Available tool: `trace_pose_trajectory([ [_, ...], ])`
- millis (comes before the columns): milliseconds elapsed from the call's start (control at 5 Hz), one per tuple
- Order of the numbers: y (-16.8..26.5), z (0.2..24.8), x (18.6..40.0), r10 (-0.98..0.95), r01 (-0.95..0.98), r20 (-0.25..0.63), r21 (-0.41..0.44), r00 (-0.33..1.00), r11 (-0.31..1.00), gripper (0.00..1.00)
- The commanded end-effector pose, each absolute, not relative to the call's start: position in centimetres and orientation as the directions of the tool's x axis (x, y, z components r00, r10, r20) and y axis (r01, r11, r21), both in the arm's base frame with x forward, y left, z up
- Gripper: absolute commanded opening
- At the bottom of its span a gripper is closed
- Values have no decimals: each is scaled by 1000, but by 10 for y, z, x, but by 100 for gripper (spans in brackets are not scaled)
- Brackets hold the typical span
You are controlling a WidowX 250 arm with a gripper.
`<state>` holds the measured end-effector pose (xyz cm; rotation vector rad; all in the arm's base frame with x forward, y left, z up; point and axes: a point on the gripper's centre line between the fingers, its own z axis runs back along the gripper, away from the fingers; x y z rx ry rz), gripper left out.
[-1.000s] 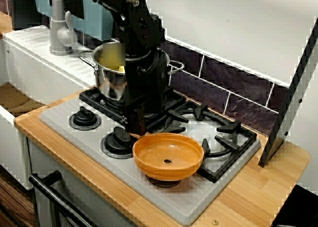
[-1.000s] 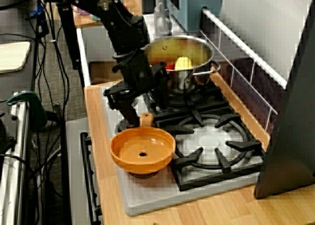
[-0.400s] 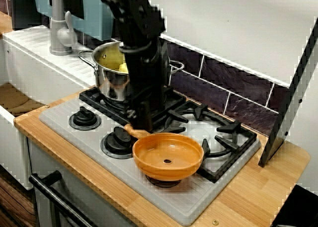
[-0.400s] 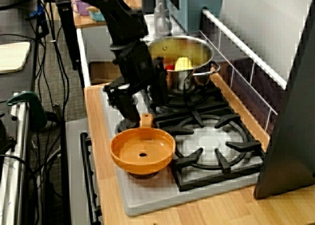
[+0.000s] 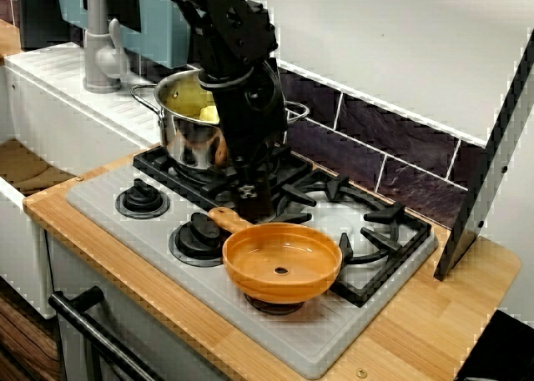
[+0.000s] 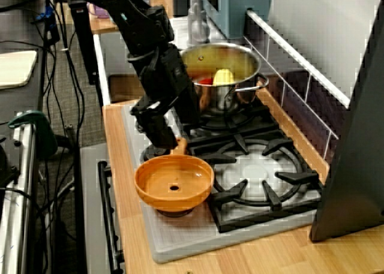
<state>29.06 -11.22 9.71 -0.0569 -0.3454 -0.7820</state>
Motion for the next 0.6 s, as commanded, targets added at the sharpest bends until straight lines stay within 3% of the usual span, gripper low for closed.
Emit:
trace_pose_trajectory([
  [0, -111, 99, 299, -480, 511, 391, 29, 785, 859, 100],
  [400, -130, 96, 305, -529, 556, 362, 35, 767, 830, 100],
])
